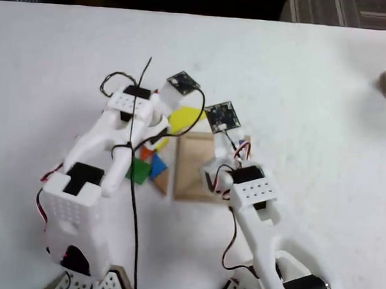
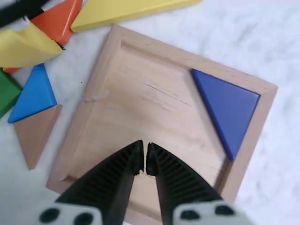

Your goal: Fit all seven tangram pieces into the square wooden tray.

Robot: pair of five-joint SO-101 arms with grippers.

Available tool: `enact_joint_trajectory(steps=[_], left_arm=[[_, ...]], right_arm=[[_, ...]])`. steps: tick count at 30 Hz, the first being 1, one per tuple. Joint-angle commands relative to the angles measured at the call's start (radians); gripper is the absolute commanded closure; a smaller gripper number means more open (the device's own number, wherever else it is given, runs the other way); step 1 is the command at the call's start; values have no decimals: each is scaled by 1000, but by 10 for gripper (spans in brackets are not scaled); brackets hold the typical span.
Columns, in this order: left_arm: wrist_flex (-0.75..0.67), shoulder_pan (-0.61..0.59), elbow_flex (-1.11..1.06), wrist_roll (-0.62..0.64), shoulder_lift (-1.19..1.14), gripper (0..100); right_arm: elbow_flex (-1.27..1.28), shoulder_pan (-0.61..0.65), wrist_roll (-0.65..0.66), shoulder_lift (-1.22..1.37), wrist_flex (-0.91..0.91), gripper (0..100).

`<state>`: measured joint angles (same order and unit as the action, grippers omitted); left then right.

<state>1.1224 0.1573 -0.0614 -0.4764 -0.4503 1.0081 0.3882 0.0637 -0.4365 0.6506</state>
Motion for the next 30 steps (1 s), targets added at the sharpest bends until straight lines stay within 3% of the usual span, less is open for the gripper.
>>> enact_joint_trajectory(steps=[1, 5, 11, 14, 22, 30], left_arm=[[-14, -10, 15, 103, 21, 850], [21, -58, 83, 258, 21, 849], [117, -159, 210, 651, 13, 849], [124, -194, 209, 764, 15, 849], [256, -64, 219, 738, 54, 854], [256, 116, 75, 744, 240, 854]], right_arm=[[-64, -2, 14, -45, 8, 980], [-64, -2, 14, -45, 8, 980], [-64, -2, 14, -45, 7, 980], [-64, -2, 14, -45, 4, 980], [-64, -7, 14, -47, 2, 980], [-72, -213, 5, -54, -65, 980]])
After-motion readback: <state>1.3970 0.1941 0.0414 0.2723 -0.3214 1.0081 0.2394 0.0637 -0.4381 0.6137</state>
